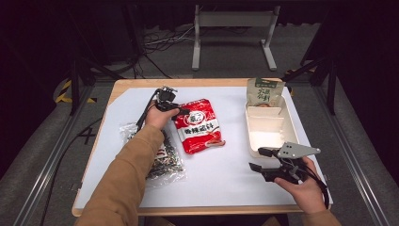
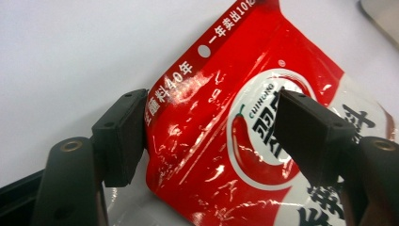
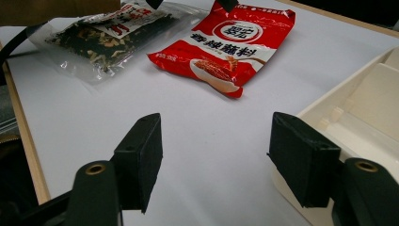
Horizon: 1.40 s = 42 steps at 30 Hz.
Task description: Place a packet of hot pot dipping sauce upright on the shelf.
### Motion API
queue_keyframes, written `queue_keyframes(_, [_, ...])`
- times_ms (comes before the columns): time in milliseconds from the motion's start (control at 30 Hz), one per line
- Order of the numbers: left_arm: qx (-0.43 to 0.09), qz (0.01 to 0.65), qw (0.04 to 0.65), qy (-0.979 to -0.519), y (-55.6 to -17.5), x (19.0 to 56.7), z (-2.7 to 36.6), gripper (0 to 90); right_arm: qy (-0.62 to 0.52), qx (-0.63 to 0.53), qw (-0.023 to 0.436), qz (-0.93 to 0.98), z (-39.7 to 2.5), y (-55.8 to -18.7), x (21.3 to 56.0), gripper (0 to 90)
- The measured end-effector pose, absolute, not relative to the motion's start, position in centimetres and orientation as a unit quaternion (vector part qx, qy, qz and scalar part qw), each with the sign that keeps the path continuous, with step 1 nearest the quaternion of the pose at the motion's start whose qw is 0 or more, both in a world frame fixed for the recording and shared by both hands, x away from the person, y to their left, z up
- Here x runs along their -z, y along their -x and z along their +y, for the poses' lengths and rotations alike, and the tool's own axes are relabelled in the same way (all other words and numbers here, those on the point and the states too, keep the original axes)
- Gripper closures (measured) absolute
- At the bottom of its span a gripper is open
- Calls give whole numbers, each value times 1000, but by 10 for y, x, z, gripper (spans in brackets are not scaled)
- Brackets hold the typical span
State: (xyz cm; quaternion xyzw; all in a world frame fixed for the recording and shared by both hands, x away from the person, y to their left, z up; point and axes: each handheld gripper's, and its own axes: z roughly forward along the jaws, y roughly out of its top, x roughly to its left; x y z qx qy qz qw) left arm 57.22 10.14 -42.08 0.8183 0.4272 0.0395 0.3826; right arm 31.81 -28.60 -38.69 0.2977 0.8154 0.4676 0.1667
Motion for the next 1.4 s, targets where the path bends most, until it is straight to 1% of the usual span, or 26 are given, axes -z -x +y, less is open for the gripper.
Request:
queue_keyframes(367, [-40,389,392,-833,-557,405,100,300,-293,-471,158,817,-282,-321,387,349])
queue_keyframes(467, [-28,380,403,-832,-554,405,99,333,-291,-470,157,818,-281,-321,387,350])
queue_keyframes(567, [-33,370,390,-842,-553,408,95,340,-290,-470,155,819,-280,-321,387,350])
queue_keyframes(700, [-36,372,385,-844,-555,413,92,344,-290,-470,156,819,-280,-321,387,349])
queue_keyframes(900, [-44,383,372,-844,-560,421,93,375,-290,-470,154,820,-281,-321,388,349])
queue_keyframes(1000, [-34,396,367,-841,-563,426,93,375,-290,-468,153,820,-281,-321,389,349])
queue_keyframes(1167, [-43,391,354,-848,-564,430,91,441,-289,-468,153,821,-281,-321,389,352])
queue_keyframes(1200, [-57,389,347,-852,-563,430,92,486,-289,-467,152,822,-281,-321,389,360])
queue_keyframes(1233, [-57,389,347,-852,-563,430,92,533,-289,-467,152,822,-281,-321,389,360])
queue_keyframes(1267, [-62,387,345,-853,-563,429,93,533,-289,-467,152,822,-281,-321,389,363])
queue_keyframes(1367, [-82,378,342,-857,-562,427,95,675,-287,-467,149,823,-280,-321,389,383])
queue_keyframes(1400, [-85,375,342,-857,-561,426,96,710,-287,-468,148,823,-280,-320,389,390])
